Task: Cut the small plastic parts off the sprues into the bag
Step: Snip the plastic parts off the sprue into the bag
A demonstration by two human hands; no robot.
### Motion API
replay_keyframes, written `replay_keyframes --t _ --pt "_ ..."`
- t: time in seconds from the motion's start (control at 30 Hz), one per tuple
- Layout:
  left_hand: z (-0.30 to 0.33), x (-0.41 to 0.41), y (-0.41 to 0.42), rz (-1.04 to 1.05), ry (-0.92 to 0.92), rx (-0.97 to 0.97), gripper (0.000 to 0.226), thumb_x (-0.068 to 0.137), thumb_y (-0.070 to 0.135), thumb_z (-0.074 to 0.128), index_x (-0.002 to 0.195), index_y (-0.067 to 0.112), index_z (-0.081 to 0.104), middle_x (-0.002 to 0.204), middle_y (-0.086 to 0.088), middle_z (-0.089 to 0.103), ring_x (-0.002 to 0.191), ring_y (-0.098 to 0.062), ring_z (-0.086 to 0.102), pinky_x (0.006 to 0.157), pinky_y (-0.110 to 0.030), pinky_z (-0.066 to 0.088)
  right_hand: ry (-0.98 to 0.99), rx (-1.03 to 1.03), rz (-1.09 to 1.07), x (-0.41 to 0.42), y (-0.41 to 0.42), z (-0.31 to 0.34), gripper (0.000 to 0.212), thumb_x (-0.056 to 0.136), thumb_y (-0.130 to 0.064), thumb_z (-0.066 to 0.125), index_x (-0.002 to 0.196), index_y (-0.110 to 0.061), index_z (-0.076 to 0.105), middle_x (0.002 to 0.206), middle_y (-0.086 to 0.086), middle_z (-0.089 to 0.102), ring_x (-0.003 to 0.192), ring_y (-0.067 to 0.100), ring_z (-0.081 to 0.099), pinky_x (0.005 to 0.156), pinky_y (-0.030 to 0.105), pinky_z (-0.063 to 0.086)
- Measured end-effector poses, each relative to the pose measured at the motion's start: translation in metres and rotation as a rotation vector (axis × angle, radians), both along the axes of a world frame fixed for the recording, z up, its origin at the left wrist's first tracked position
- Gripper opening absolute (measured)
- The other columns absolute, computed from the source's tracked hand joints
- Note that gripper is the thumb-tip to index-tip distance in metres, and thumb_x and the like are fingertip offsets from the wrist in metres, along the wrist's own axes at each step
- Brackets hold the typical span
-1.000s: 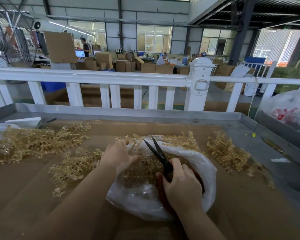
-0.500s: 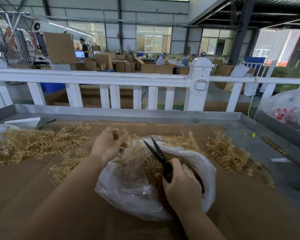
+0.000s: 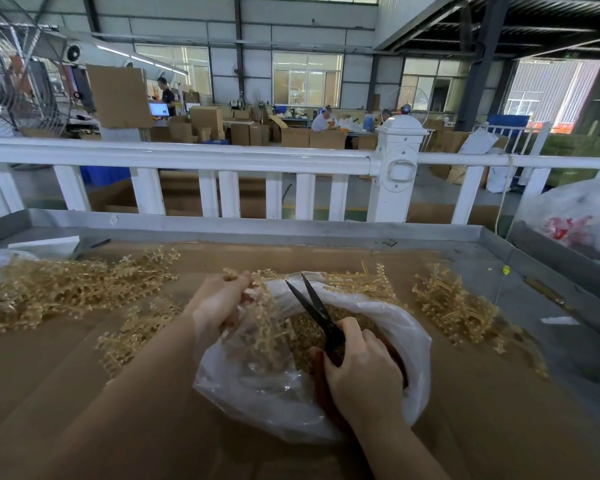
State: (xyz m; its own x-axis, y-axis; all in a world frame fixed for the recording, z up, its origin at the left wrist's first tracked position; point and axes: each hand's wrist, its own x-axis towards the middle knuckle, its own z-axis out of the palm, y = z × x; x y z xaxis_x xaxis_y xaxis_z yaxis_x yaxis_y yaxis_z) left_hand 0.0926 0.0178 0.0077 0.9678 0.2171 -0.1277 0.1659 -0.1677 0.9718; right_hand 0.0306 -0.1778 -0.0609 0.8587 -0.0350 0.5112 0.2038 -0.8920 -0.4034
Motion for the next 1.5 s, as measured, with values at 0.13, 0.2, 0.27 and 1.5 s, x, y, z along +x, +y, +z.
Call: replay_keyframes --t 0.13,0.2,0.27,1.5 --pt "0.012 0.005 0.003 0.172 0.023 -0.583 0.032 0.102 0.034 0.042 0.095 0.008 0.060 0.051 0.001 0.056 0.037 -0.012 0.044 0.032 -0.018 0.039 0.013 -0.003 -0.002 0.000 -0.001 -0.001 0.044 0.088 -0.054 0.049 0.123 -0.027 0.045 0.104 -0.008 0.057 0.098 0.011 0.053 0.076 0.020 0.044" --pt "0.016 0.008 0.007 0.288 0.023 -0.773 0.033 0.098 0.040 0.047 0.100 0.009 0.059 0.063 -0.002 0.055 0.045 -0.011 0.053 0.052 -0.023 0.055 0.009 0.000 -0.004 0.000 -0.001 0.000 0.043 0.088 -0.052 0.051 0.121 -0.026 0.047 0.102 -0.006 0.057 0.097 0.013 0.054 0.075 0.021 0.044" --pt "0.016 0.012 0.012 0.356 -0.019 -0.813 0.036 0.098 0.041 0.047 0.116 0.011 0.057 0.077 -0.006 0.057 0.062 -0.015 0.058 0.078 -0.035 0.057 -0.004 0.008 -0.005 0.001 0.000 0.000 0.042 0.087 -0.050 0.055 0.119 -0.024 0.050 0.100 -0.004 0.059 0.094 0.015 0.056 0.073 0.023 0.045" --pt "-0.009 -0.006 -0.011 -0.120 -0.067 -0.098 0.016 0.090 -0.003 0.059 0.086 0.010 0.051 0.083 -0.011 0.063 0.065 -0.019 0.061 0.050 -0.026 0.053 -0.022 0.046 -0.013 -0.001 0.001 0.002 0.043 0.084 -0.042 0.063 0.120 -0.018 0.055 0.099 0.000 0.062 0.094 0.019 0.059 0.073 0.029 0.049"
